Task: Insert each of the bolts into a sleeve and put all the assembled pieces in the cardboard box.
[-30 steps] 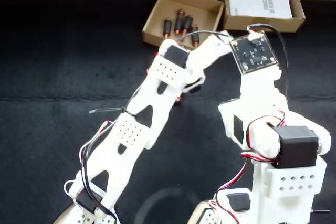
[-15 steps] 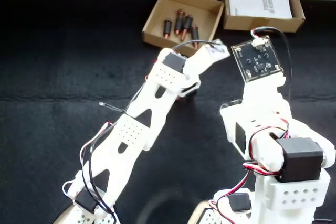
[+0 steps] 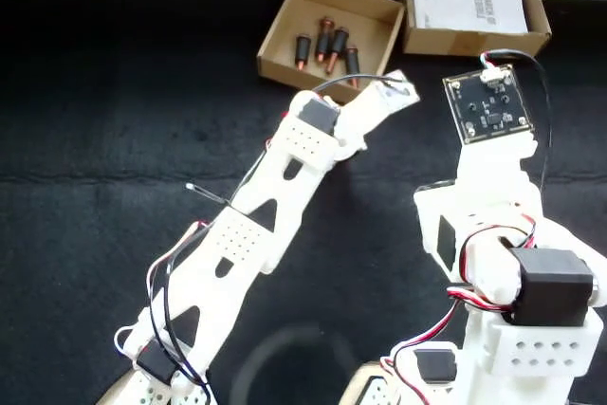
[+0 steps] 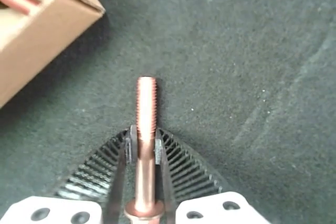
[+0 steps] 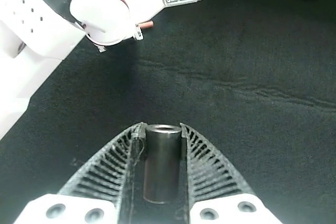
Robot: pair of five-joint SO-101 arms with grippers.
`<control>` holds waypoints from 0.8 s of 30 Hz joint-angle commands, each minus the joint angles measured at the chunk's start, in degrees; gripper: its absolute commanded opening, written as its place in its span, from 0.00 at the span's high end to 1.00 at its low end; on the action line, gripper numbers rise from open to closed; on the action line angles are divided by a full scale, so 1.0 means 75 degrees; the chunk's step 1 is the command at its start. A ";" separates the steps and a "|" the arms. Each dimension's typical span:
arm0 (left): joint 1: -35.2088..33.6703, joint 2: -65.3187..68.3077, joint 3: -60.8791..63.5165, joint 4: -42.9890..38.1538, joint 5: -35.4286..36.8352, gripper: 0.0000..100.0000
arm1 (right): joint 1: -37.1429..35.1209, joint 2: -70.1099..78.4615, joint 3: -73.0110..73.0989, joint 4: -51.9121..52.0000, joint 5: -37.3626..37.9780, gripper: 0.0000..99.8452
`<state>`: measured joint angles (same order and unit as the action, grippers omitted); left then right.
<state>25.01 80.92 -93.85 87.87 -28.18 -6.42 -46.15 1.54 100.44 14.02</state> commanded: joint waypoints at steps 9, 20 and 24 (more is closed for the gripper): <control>-0.0451 -0.2596 -0.0193 0.0375 0.1524 0.99 | 0.0100 -0.0158 0.0006 0.0076 0.0047 0.99; -0.1307 -0.4718 -0.0193 0.1758 0.1911 0.99 | 0.0100 -0.0111 0.0006 0.0053 0.0070 0.99; -0.1541 -0.4941 -0.0182 0.1770 0.2766 0.99 | 0.0064 -0.0111 0.0006 0.0053 0.0070 0.99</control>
<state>14.64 48.31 -93.93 100.97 -10.51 -6.24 -46.15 1.54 100.44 14.02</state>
